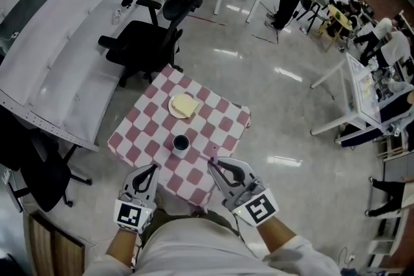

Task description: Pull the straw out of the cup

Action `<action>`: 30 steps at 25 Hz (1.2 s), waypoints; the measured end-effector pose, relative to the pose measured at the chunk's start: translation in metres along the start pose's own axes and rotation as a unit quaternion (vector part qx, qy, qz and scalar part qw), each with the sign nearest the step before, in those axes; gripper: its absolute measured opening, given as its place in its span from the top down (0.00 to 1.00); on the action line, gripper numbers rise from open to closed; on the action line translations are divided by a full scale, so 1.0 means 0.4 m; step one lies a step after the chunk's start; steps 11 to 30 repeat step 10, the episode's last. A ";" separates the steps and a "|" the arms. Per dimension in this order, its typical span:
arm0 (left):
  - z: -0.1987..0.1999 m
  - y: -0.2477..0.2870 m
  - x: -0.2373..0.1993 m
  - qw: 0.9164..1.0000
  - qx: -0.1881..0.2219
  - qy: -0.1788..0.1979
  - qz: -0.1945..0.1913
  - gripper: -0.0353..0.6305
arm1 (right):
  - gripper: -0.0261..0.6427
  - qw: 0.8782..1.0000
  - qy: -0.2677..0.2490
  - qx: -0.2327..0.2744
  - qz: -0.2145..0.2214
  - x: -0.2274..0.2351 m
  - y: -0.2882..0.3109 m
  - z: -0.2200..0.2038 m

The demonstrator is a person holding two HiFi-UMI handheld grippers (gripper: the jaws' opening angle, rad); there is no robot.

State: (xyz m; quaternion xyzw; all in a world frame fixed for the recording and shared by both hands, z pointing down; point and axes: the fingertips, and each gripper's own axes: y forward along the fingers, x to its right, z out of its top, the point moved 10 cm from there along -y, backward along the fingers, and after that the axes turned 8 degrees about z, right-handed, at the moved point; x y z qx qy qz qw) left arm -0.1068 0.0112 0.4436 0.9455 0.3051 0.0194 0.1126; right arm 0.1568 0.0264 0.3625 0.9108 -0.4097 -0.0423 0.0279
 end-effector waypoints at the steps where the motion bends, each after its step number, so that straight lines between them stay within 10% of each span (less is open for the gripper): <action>1: -0.001 -0.001 0.001 1.000 0.001 0.001 0.000 0.94 | 0.92 1.000 0.000 0.000 0.000 0.000 -0.001 0.000; 30: 0.008 -0.011 0.007 1.000 -0.001 -0.002 0.000 0.94 | 0.92 1.000 -0.001 0.007 0.001 -0.010 -0.002 0.007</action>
